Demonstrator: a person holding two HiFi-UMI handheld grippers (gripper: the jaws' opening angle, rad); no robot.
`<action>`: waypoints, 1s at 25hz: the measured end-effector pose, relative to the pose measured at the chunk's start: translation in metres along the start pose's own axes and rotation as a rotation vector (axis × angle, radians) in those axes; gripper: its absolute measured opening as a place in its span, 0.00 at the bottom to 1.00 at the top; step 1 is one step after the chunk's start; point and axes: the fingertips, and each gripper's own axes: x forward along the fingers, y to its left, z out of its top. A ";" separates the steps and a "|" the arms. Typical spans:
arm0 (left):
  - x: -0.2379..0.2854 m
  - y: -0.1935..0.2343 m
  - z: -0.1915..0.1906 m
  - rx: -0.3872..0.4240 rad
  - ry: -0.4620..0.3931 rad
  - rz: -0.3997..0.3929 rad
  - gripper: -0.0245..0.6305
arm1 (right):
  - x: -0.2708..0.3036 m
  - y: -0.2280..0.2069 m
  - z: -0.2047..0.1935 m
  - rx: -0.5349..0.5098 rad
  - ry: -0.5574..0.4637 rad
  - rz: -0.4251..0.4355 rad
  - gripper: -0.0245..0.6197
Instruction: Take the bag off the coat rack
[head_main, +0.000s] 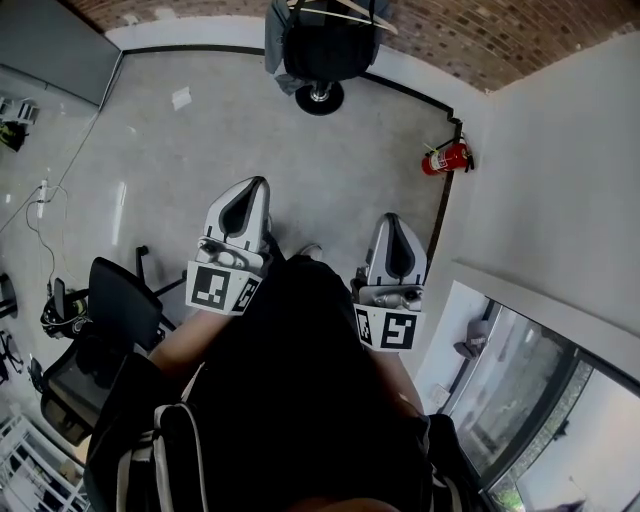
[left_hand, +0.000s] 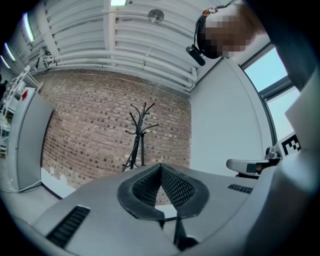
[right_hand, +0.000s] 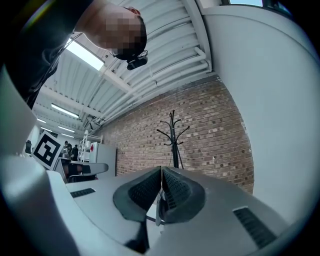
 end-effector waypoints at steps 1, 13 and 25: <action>-0.001 -0.003 -0.003 -0.004 0.001 0.007 0.07 | -0.004 -0.002 -0.003 0.007 0.000 0.000 0.07; 0.000 -0.022 -0.019 0.015 0.031 0.011 0.07 | -0.022 -0.005 0.006 0.023 -0.074 0.072 0.07; 0.027 -0.027 -0.028 -0.012 0.069 -0.052 0.07 | -0.010 -0.010 0.008 0.036 -0.111 0.094 0.07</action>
